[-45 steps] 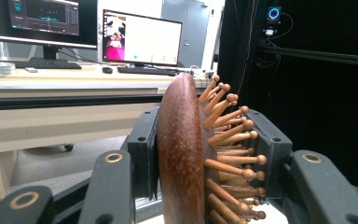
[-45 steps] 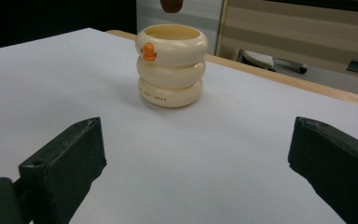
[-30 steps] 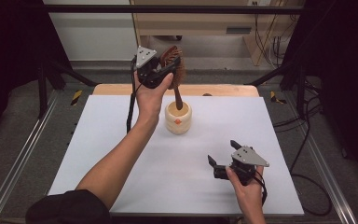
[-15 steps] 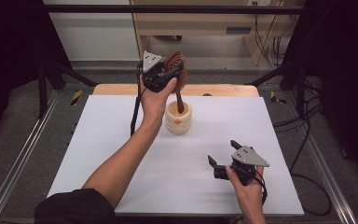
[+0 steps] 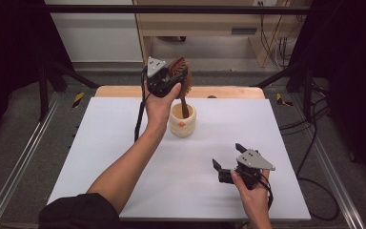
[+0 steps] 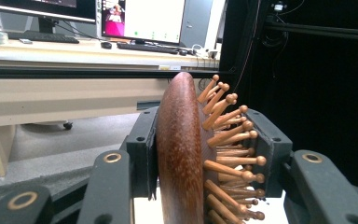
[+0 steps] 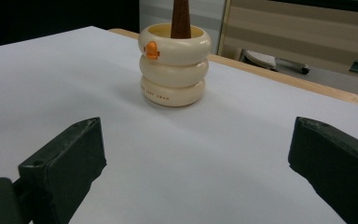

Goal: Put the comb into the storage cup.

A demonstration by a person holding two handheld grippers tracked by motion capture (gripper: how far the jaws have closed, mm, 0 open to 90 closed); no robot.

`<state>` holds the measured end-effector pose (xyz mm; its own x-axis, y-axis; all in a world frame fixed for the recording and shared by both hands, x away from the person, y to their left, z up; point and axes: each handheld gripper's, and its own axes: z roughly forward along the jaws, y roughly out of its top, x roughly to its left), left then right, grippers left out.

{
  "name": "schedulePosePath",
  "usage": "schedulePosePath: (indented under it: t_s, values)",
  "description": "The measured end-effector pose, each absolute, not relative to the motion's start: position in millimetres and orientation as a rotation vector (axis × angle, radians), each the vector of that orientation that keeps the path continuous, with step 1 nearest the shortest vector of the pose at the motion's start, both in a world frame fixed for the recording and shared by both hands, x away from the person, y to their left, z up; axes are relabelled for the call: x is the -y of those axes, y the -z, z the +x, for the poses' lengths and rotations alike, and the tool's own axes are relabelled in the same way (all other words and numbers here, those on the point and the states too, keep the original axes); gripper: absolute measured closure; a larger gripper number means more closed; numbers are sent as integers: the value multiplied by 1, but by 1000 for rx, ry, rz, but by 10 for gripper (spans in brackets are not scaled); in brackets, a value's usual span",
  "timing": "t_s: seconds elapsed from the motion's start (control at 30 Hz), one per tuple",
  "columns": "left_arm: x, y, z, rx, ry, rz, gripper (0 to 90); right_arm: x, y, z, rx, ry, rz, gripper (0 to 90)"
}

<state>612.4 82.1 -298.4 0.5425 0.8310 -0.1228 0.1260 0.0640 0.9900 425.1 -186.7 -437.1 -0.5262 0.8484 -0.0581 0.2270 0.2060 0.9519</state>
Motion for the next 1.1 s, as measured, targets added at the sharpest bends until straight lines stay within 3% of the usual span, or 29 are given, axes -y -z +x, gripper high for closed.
schedulePosePath:
  t_s: [1.1]
  values:
    - [-82, 324, 614, -930, -615, 1434, 513, 183, 440, 427, -1906, -1326, 997, 36]
